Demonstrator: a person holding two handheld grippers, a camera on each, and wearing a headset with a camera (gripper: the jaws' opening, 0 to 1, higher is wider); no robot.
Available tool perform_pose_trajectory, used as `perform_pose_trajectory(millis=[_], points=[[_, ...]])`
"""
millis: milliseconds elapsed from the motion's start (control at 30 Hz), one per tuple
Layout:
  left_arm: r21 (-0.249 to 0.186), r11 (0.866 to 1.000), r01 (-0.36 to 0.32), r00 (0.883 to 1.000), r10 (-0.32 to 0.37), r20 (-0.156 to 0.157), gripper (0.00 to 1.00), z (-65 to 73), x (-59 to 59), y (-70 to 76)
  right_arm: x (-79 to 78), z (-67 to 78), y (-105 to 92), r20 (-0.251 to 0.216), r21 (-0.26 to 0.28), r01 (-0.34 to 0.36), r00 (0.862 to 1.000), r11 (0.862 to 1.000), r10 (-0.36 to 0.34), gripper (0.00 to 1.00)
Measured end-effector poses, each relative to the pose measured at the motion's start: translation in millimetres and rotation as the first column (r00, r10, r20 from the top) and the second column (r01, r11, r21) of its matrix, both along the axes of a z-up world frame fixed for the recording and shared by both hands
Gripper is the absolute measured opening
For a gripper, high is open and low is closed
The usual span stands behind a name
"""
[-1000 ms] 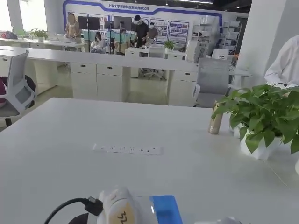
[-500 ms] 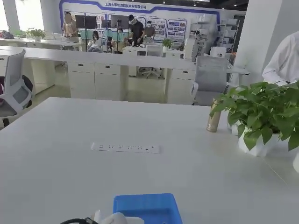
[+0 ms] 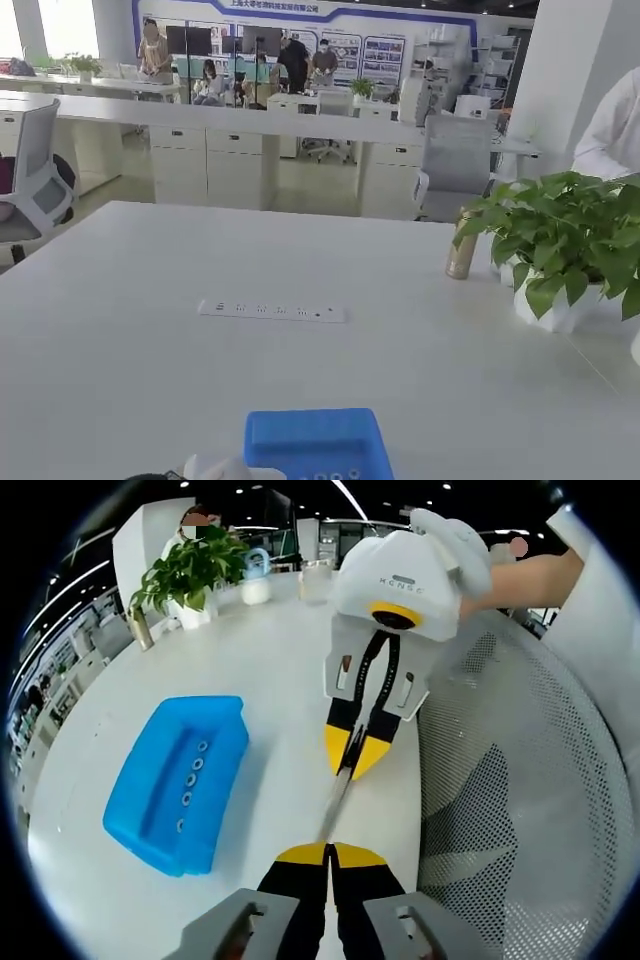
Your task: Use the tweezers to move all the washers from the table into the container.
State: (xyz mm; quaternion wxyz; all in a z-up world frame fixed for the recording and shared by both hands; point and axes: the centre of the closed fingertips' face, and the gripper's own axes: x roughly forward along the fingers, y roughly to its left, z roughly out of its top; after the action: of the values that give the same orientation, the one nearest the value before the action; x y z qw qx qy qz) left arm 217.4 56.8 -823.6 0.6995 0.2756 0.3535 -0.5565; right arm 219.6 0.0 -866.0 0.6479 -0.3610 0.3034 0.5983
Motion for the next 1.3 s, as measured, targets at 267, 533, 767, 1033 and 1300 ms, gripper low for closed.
perform_pose_trajectory(millis=[267,533,767,1033,1300], points=[[0.006,1.0,0.004,1.0,-0.004,0.007,0.05,-8.6,5.2,-2.0,-4.0,18.9,12.6,-0.06,0.113,0.0,0.998,0.994,0.007,0.01],[0.02,0.997,0.077,0.984,-0.079,0.158,0.11,-0.3,16.0,-0.9,-1.2,44.2,12.0,-0.318,0.279,0.174,0.945,0.944,-0.08,0.01],[0.034,0.985,0.171,0.942,-0.173,0.288,0.02,12.6,20.9,-5.9,0.2,54.6,12.3,-0.423,0.277,0.259,0.898,0.925,-0.125,0.02],[0.135,0.964,0.229,0.932,-0.257,0.257,0.0,-5.0,13.6,-2.7,0.4,46.0,15.5,-0.485,0.224,0.3,0.86,0.927,-0.161,0.03],[0.119,0.977,0.176,0.978,-0.187,0.09,0.0,-37.5,-4.5,-2.8,-11.3,10.4,14.5,-0.387,0.072,0.119,0.919,0.99,-0.082,0.0]])
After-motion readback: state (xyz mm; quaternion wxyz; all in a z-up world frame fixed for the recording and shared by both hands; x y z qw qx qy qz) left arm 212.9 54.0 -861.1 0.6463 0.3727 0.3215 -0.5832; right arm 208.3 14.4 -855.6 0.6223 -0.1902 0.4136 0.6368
